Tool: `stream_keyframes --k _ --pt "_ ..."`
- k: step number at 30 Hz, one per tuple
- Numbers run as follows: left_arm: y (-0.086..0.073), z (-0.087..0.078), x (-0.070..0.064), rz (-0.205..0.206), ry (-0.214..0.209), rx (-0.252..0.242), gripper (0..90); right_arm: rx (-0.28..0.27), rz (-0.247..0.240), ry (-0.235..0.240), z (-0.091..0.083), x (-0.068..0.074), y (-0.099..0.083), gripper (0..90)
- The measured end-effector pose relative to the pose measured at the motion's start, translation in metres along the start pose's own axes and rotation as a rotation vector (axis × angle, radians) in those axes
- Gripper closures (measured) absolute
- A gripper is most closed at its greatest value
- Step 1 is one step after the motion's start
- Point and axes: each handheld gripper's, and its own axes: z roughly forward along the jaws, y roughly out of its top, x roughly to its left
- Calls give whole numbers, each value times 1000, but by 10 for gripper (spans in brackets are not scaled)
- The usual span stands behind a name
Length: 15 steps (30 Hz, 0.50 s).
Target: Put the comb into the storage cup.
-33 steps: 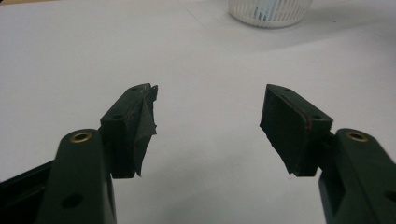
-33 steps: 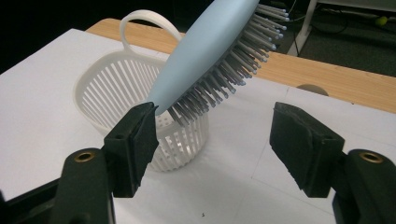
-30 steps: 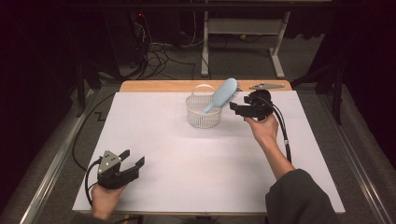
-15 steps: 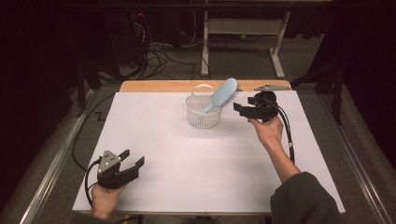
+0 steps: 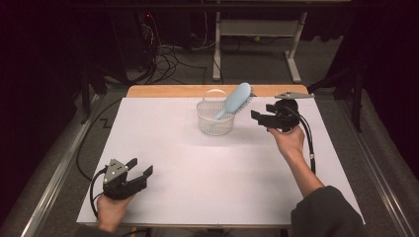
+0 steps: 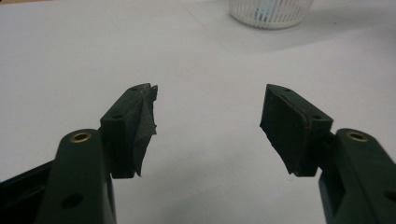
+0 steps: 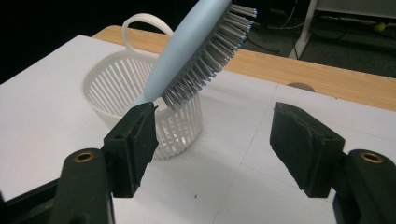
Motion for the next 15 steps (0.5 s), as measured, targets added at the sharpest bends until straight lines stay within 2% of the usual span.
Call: stream_keyframes --k 15 --pt "0 0 -1 1 2 2 355 -13 8 -4 -14 -8 -8 320"
